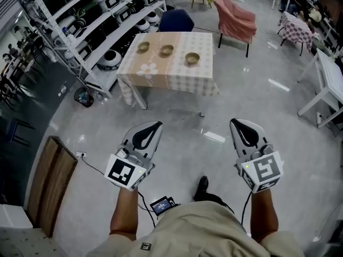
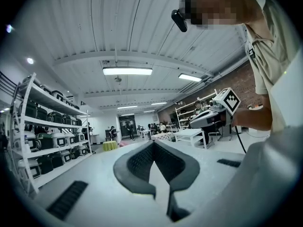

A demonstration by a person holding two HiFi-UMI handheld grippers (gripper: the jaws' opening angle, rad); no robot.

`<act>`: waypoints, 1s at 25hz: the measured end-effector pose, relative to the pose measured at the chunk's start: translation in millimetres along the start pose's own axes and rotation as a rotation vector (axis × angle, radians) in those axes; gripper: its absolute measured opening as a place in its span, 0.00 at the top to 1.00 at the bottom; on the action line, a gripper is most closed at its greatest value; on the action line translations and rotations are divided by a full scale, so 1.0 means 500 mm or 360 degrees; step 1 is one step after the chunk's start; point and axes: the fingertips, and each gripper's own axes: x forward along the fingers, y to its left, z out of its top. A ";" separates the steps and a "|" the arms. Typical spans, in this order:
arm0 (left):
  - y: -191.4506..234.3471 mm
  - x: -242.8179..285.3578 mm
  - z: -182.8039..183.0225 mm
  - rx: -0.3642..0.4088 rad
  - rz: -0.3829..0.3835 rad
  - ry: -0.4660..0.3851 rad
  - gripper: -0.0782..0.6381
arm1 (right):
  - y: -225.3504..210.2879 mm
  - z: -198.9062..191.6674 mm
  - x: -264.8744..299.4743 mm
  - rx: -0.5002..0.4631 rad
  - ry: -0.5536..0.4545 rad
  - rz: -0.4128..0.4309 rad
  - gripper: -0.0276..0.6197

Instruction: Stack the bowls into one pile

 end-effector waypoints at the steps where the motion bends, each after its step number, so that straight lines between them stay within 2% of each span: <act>1: 0.009 0.026 0.000 0.0002 0.0006 0.0005 0.88 | -0.024 -0.003 0.017 0.0003 0.0004 0.0004 0.95; 10: 0.077 0.198 0.008 0.0026 0.0098 0.0027 0.88 | -0.185 -0.012 0.137 -0.0004 -0.0008 0.0088 0.95; 18: 0.125 0.271 -0.022 -0.0001 0.0110 0.0052 0.88 | -0.242 -0.034 0.212 0.0020 0.0021 0.0108 0.95; 25: 0.202 0.350 -0.039 -0.0004 0.0054 0.0024 0.88 | -0.292 -0.036 0.293 0.0040 0.0051 0.0037 0.95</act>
